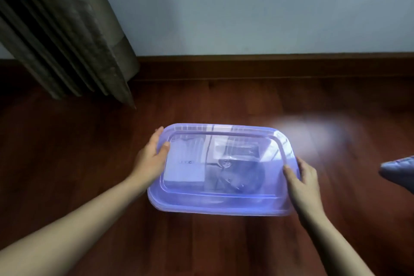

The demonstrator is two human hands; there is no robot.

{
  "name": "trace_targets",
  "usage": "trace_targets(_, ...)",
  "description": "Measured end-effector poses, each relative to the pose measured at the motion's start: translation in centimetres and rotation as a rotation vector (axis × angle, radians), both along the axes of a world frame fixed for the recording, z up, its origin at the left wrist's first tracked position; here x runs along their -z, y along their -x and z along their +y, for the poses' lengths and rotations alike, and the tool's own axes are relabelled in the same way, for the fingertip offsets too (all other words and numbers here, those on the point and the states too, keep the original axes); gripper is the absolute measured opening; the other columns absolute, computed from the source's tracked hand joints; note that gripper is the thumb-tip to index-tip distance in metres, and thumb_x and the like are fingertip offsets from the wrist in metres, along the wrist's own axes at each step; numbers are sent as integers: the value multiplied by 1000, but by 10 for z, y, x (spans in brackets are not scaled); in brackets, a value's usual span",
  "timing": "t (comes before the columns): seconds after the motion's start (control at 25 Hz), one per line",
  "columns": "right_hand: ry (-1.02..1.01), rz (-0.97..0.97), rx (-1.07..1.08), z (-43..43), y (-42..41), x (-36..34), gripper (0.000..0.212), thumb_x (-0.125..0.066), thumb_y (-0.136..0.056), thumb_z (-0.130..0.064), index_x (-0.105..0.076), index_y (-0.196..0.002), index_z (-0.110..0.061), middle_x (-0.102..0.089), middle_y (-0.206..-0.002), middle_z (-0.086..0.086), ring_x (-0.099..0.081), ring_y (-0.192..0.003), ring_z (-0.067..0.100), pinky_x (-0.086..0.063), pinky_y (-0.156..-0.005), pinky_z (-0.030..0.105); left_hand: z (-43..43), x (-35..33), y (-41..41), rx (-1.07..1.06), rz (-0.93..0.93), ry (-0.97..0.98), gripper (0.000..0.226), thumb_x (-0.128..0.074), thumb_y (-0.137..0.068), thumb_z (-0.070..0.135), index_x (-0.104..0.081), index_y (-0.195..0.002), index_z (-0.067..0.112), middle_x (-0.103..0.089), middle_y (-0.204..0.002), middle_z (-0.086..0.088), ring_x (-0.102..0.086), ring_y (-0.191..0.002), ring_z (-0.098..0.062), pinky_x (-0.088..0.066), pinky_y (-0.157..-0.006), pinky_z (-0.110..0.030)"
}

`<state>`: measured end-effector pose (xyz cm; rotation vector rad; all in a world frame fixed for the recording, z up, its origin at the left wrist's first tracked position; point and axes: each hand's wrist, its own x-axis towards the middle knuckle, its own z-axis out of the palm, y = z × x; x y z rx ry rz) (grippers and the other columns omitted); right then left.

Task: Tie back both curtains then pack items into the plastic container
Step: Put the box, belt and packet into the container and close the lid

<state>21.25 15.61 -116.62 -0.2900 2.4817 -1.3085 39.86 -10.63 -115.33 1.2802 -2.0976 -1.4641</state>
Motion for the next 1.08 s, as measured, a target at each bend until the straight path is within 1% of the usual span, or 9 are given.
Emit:
trace_targets(0.16,-12,-54,-28,-7,-10,-2,60,-46,-75,-37,-52,-128,-9,-50,-119,5,-47,-114,20,-35,-95,30,3,18,-9,-54,-57,9,49,-44,-98,17,-31,-145,17,-35,-150,-2,-32,-139,-18,-25,-111,-28)
trace_targets(0.36,-28,-92,-58,-8,-12,12,47,-50,-94,-26,-40,-136,-8,-49,-136,14,-47,-123,26,-33,-95,28,1,19,-12,9,-152,168,50,-42,-98,17,-27,-146,12,-33,-152,-6,-30,-141,-21,-23,-113,-29)
trace_targets(0.52,-48,-92,-79,-13,-9,13,44,-47,-96,-22,-36,-137,-10,-51,-135,12,-50,-120,25,-32,-88,25,-2,20,-12,28,-185,221,51,-39,-99,17,-23,-147,11,-29,-154,-6,-28,-142,-22,-21,-112,-26)
trace_targets(0.64,-60,-128,-70,-14,-7,13,42,-48,-95,-23,-36,-134,-13,-54,-129,10,-53,-109,23,-33,-86,27,-4,25,-10,62,-239,244,52,-37,-99,17,-21,-148,10,-26,-155,-6,-27,-142,-22,-21,-112,-26)
trace_targets(0.72,-60,-149,-59,-18,1,9,41,-51,-94,-27,-38,-130,-13,-56,-128,9,-52,-102,20,-34,-84,28,-6,24,-7,23,-248,212,49,-40,-99,22,-30,-146,12,-36,-150,-4,-34,-138,-23,-27,-108,-29)
trace_targets(0.8,-55,-159,-42,-25,16,6,49,-53,-92,-39,-36,-131,-14,-52,-134,10,-53,-111,23,-33,-86,29,-12,24,-3,-98,-200,96,42,-43,-97,34,-43,-136,18,-51,-135,-1,-47,-127,-23,-36,-97,-29)
trace_targets(0.92,-69,-230,-70,-40,44,12,68,-45,-86,-62,-32,-138,-20,-48,-139,8,-48,-124,27,-34,-95,31,-31,25,7,-238,-65,-310,49,-40,-93,53,-56,-122,16,-61,-120,-3,-56,-114,-22,-43,-97,-35)
trace_targets(1.0,-71,-258,-138,-47,52,21,66,-39,-81,-72,-49,-124,-23,-58,-126,3,-55,-117,25,-41,-98,37,-36,29,10,-214,-66,-384,45,-43,-92,55,-66,-102,17,-68,-109,-10,-64,-103,-27,-48,-97,-43)
trace_targets(1.08,-77,-207,-137,-50,53,30,47,-43,-85,-64,-58,-98,-21,-66,-100,0,-63,-100,26,-48,-85,38,-38,37,12,-186,-110,-276,44,-46,-91,54,-68,-90,15,-71,-100,-14,-67,-97,-30,-50,-94,-48)
